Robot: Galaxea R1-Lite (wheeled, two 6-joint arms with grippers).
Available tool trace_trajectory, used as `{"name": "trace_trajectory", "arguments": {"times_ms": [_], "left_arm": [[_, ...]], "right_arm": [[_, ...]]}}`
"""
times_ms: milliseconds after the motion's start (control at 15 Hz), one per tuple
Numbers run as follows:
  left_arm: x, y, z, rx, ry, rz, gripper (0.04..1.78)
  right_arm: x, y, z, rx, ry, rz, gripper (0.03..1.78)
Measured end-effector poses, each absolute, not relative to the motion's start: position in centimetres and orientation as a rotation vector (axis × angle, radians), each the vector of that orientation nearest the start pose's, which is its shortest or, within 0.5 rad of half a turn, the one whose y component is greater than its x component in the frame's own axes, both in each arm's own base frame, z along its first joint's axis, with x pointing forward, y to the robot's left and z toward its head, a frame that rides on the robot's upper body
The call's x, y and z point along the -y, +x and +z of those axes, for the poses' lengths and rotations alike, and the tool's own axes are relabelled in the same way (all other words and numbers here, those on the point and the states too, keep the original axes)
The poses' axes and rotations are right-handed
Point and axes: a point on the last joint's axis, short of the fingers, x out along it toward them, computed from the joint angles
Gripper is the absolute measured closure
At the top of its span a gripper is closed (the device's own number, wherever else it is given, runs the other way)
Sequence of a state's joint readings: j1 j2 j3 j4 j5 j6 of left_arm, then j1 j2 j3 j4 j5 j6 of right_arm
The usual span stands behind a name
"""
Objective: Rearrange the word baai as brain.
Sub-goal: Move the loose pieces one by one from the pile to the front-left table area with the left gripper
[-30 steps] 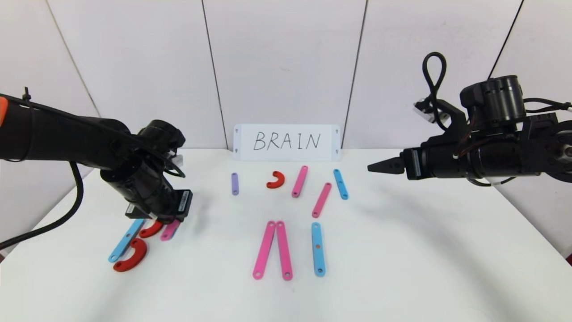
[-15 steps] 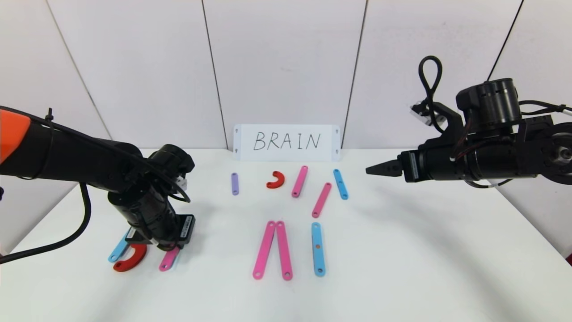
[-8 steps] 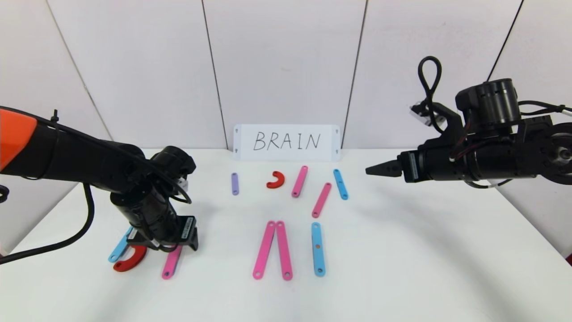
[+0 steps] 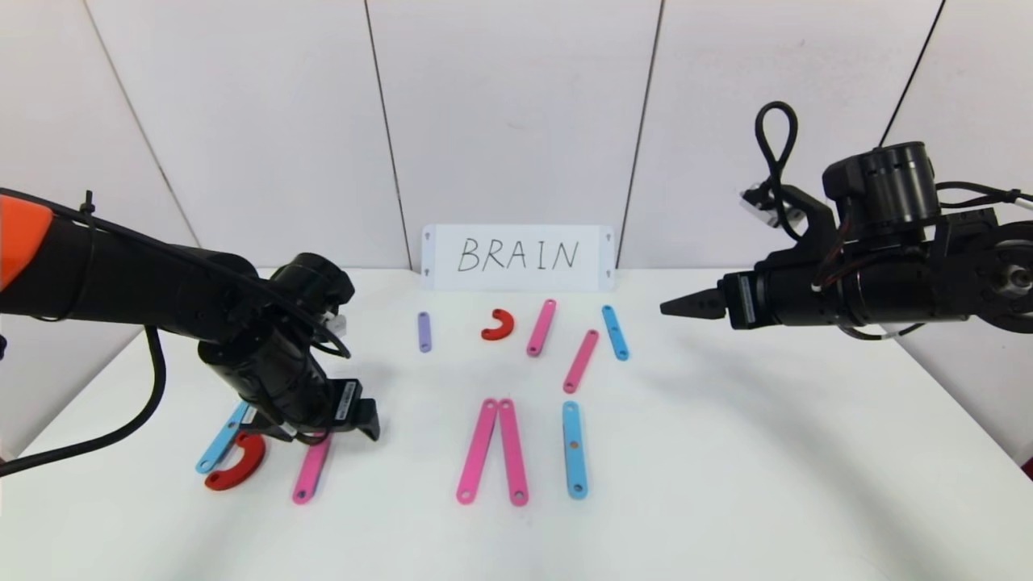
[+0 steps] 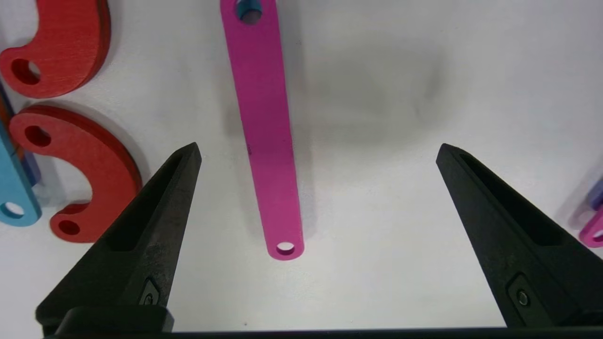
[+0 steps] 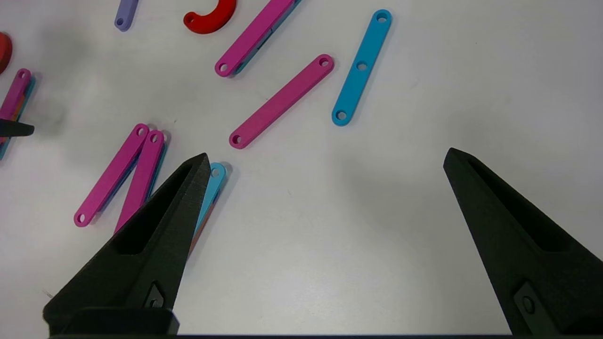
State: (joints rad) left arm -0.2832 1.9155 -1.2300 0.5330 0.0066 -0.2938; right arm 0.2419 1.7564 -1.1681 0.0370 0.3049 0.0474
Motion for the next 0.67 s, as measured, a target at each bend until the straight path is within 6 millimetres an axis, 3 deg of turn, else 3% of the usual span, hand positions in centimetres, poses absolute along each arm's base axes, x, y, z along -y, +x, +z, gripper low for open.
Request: {"name": "trace_trajectory", "arguments": {"times_ms": [667], "left_arm": [[9.3,32.6,12.9,-1.144,-0.113,-0.1,0.07]], "right_arm": [[-8.5,31.4,20.0,-0.648,0.064,0.513,0.08]]}}
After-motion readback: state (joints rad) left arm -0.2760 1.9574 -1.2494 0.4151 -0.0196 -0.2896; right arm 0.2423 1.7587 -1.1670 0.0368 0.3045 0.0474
